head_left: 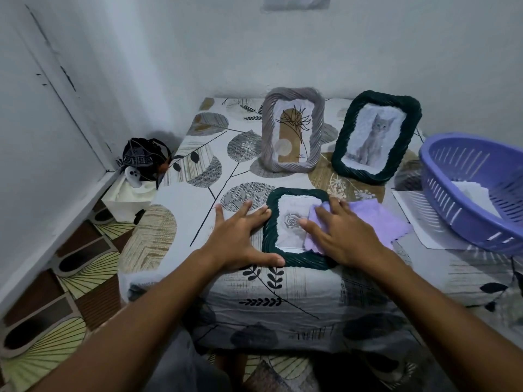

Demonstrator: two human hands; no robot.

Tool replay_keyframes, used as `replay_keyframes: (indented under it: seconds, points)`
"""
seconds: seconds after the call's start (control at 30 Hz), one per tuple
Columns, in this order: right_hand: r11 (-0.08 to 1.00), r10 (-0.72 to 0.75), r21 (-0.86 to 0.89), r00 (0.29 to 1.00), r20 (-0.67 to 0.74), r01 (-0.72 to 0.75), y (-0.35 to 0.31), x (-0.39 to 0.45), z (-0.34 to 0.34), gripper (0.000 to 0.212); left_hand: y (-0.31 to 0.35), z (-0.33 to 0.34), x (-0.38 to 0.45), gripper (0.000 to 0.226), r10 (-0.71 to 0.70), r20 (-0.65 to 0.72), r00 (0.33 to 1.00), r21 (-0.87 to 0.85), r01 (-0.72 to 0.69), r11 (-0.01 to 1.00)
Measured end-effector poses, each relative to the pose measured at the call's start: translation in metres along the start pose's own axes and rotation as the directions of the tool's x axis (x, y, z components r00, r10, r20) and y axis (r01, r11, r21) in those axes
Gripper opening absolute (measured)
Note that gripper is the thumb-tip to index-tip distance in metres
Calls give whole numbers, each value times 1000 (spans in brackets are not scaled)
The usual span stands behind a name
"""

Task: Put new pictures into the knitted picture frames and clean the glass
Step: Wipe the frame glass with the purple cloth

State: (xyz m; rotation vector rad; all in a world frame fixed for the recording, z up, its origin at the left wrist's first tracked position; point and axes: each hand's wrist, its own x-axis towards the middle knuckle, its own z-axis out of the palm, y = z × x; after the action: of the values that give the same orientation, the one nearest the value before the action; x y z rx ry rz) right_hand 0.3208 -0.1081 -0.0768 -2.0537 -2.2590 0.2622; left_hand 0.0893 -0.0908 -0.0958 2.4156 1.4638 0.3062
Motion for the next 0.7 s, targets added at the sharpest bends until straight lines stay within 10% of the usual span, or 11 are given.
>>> replay_keyframes:
  seconds: [0.7]
  points:
    - [978, -209, -1, 978, 1, 209, -31, 48, 5, 90, -1, 3, 0, 115, 18, -26, 999, -64, -20, 998]
